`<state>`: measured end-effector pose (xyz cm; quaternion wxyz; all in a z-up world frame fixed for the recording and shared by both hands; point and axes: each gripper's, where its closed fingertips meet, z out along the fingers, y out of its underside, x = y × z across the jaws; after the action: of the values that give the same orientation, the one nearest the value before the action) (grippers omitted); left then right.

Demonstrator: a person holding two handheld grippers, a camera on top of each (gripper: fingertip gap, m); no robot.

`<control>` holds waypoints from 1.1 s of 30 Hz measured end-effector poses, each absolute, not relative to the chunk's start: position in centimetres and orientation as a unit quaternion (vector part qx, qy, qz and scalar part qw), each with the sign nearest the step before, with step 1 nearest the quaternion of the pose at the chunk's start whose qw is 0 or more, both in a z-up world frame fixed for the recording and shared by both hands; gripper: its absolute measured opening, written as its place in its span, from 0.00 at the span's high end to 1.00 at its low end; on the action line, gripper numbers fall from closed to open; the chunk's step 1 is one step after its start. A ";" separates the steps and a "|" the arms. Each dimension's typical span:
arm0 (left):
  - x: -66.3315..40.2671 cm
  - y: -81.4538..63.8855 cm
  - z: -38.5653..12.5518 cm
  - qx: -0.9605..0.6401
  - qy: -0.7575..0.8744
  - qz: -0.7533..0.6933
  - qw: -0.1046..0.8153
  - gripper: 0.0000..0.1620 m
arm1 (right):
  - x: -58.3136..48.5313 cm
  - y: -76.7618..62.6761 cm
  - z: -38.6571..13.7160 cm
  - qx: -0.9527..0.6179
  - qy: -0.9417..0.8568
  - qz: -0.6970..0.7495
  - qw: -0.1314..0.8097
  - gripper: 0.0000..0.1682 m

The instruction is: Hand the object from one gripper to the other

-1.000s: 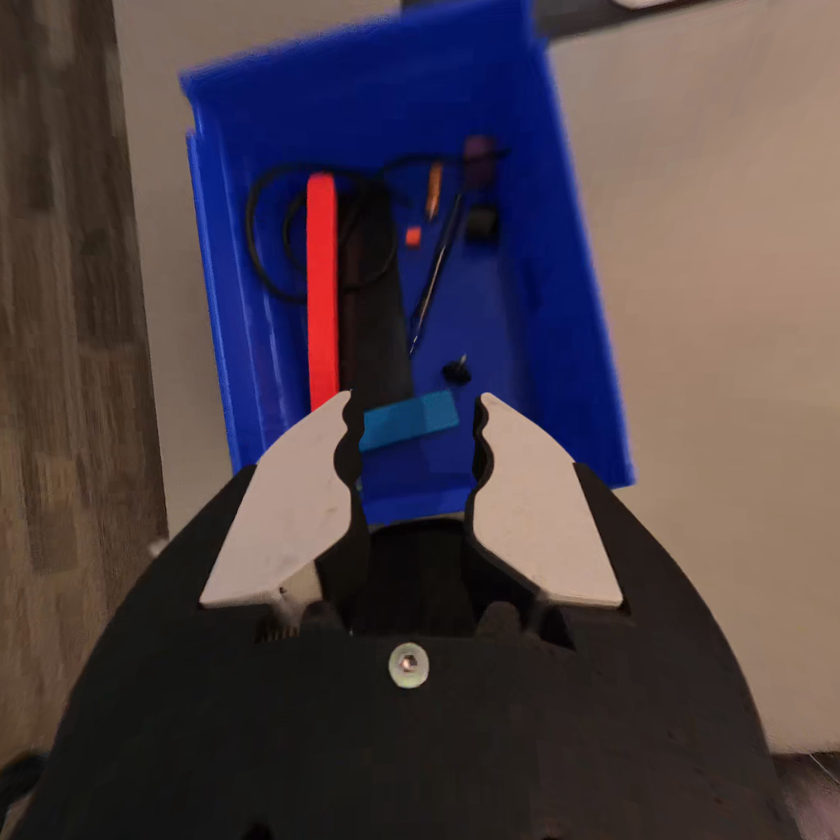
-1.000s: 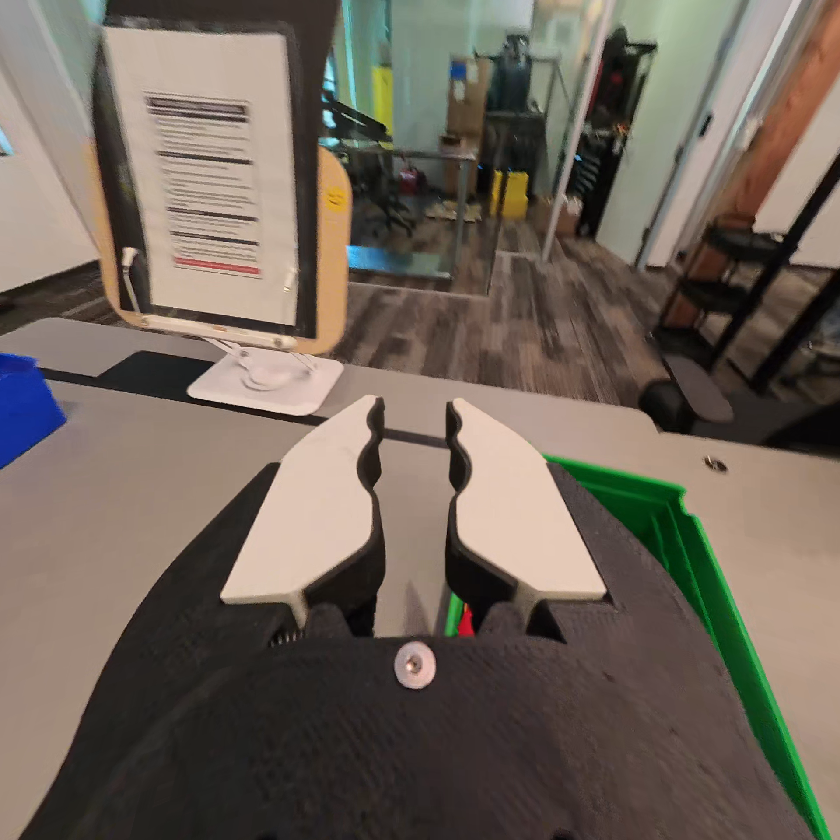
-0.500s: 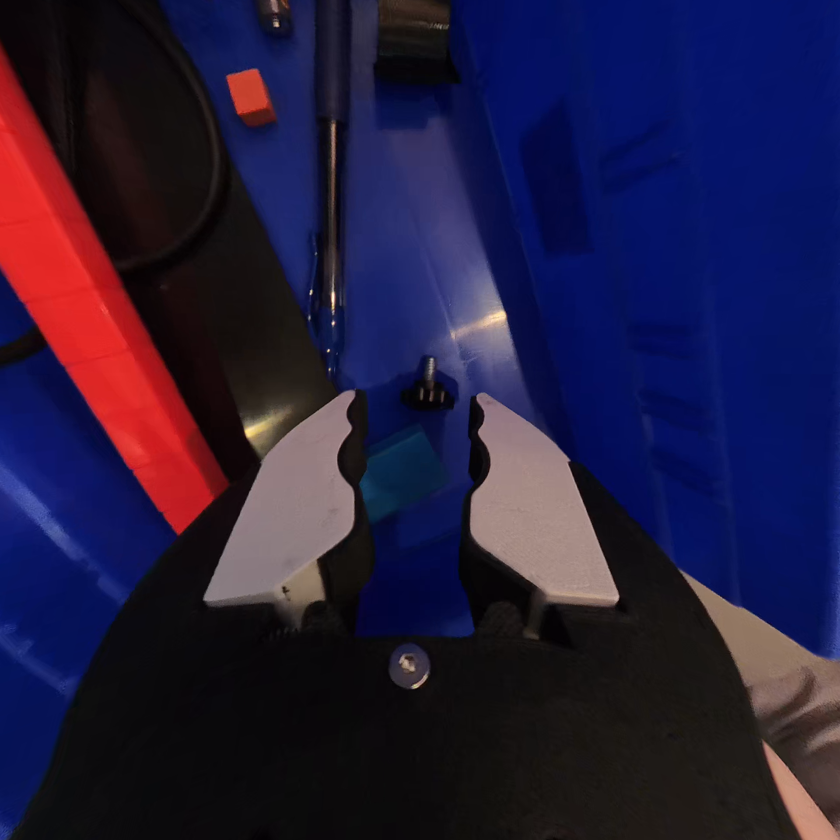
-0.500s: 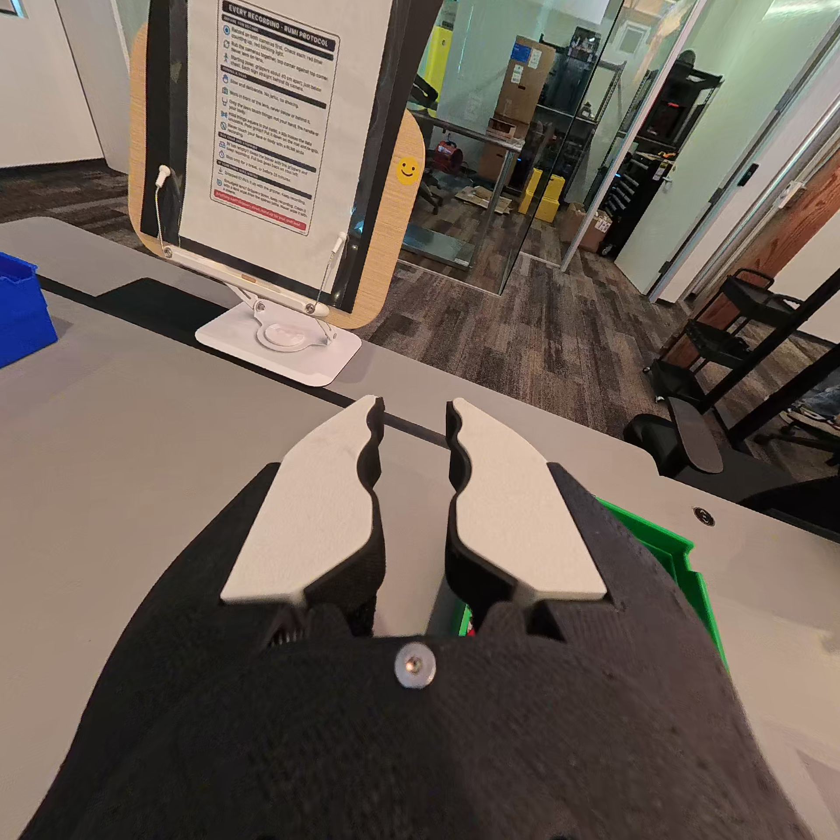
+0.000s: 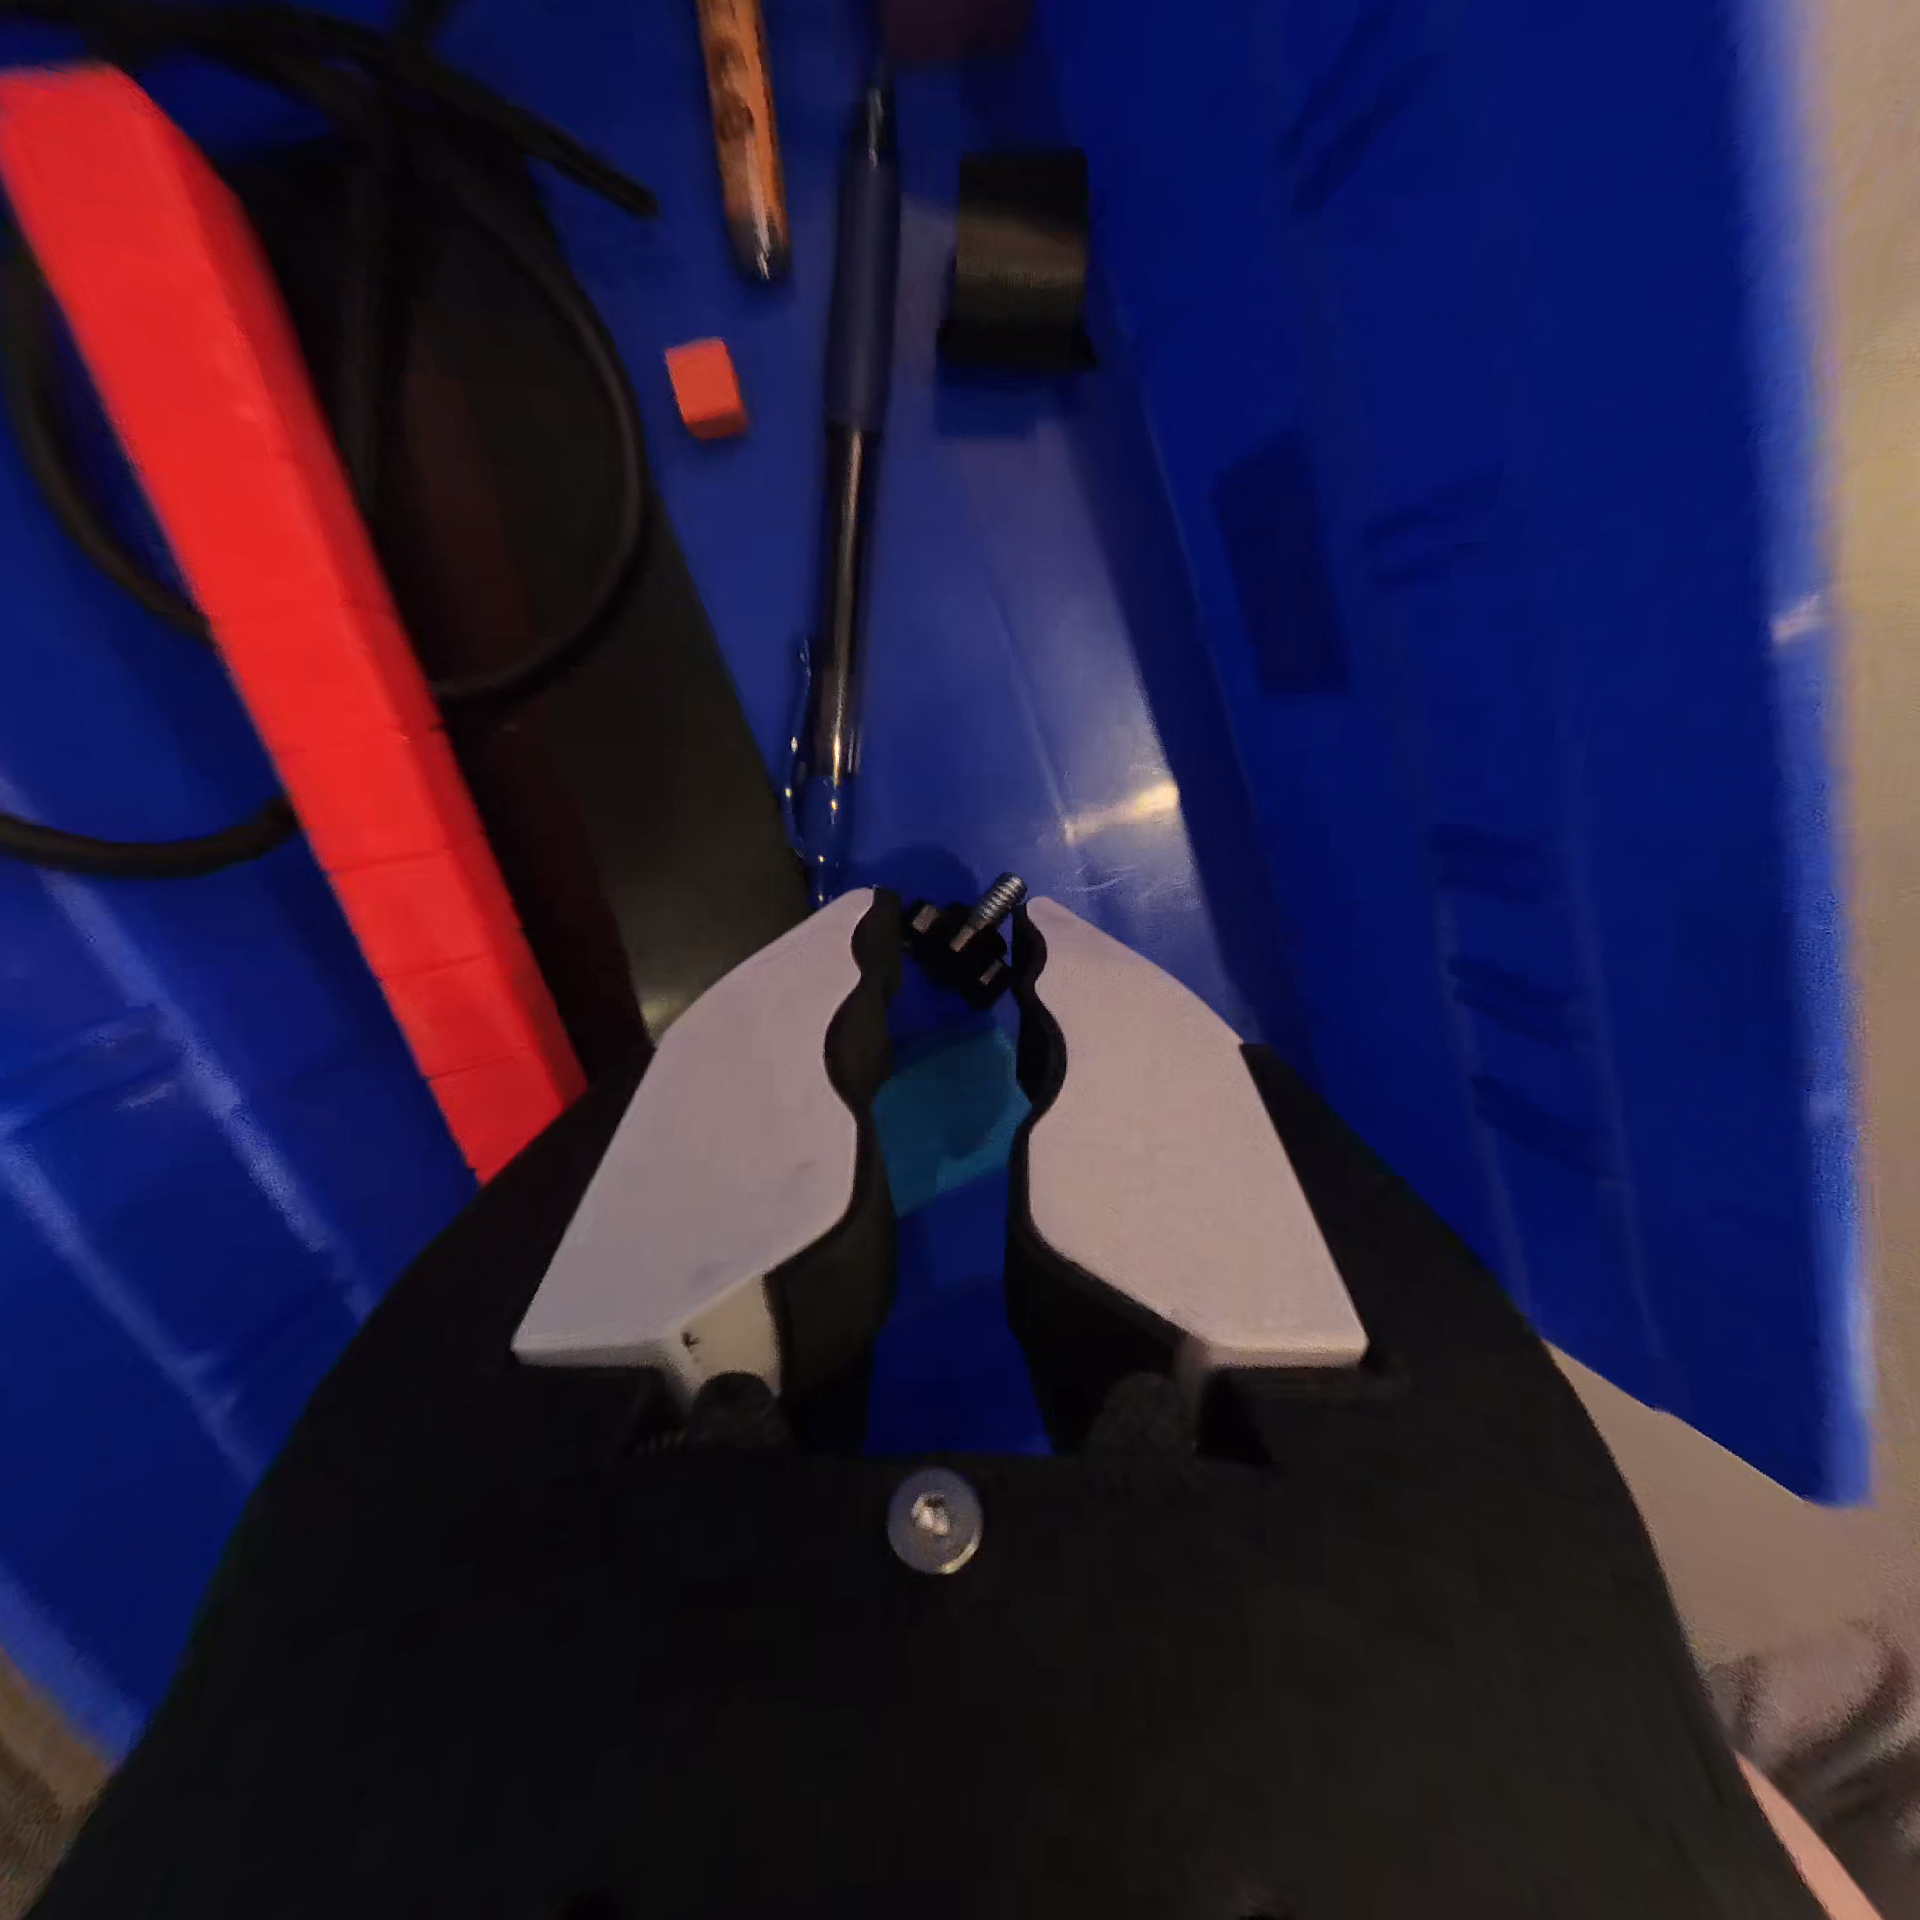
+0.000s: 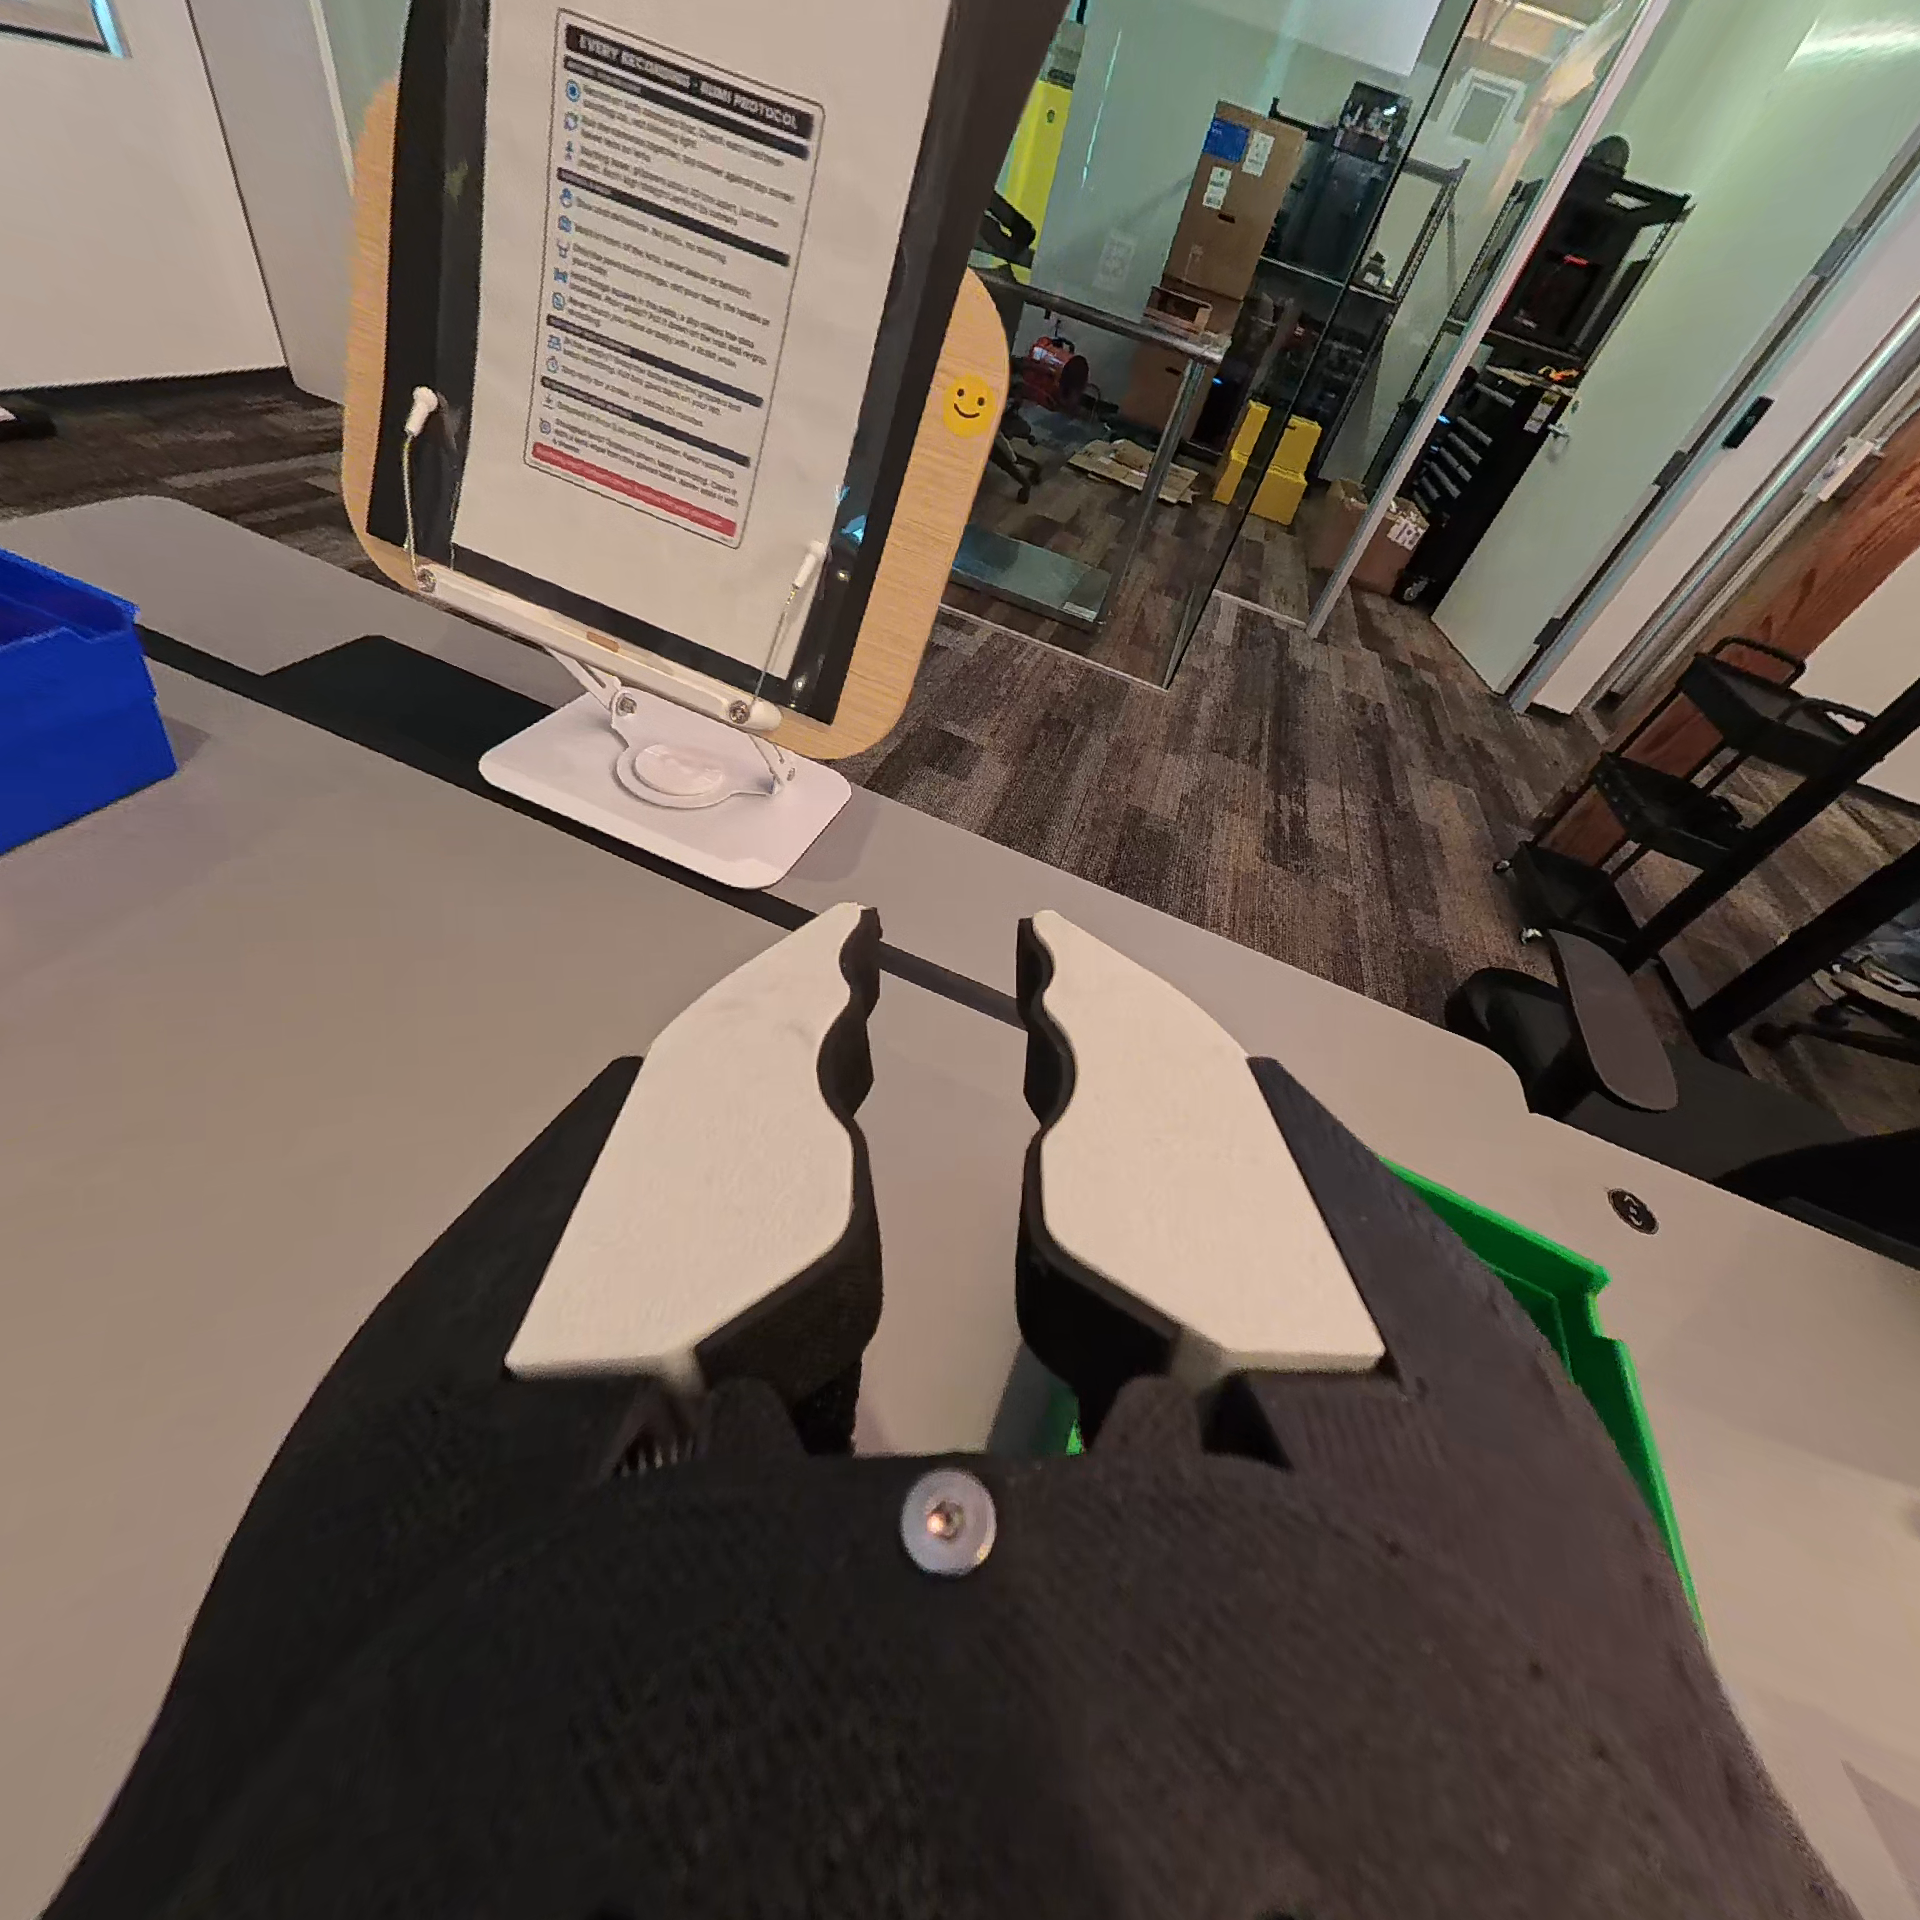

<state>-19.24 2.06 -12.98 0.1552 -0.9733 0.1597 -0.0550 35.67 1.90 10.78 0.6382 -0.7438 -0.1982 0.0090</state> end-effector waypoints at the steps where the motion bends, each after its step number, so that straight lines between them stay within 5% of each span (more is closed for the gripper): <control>1: -19.0 2.3 -11.7 -0.969 0.160 -0.057 0.180 0.87 | 35.4 1.9 10.8 -0.742 -0.202 0.009 0.639 0.85; 8: -8.0 0.5 5.1 -0.799 0.253 -0.297 0.457 0.88 | 27.0 -0.5 13.9 -0.632 -0.328 0.084 0.697 0.85; 13: 1.0 -5.7 12.6 -0.649 0.337 -0.493 0.472 0.88 | 15.9 -6.7 15.8 -0.451 -0.469 0.147 0.746 0.79; 21: 9.2 -11.5 11.9 -0.595 0.439 -0.575 0.350 0.88 | 7.3 -11.3 12.0 -0.280 -0.590 0.010 0.757 0.72; 33: 10.1 -11.7 12.6 -0.575 0.420 -0.616 0.337 0.81 | 7.4 -10.8 12.1 -0.300 -0.583 0.007 0.755 0.85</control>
<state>10.09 -11.65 12.57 0.3374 -0.5751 0.4197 -0.6159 7.37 -10.81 12.09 0.7548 -0.3003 -0.5832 0.0069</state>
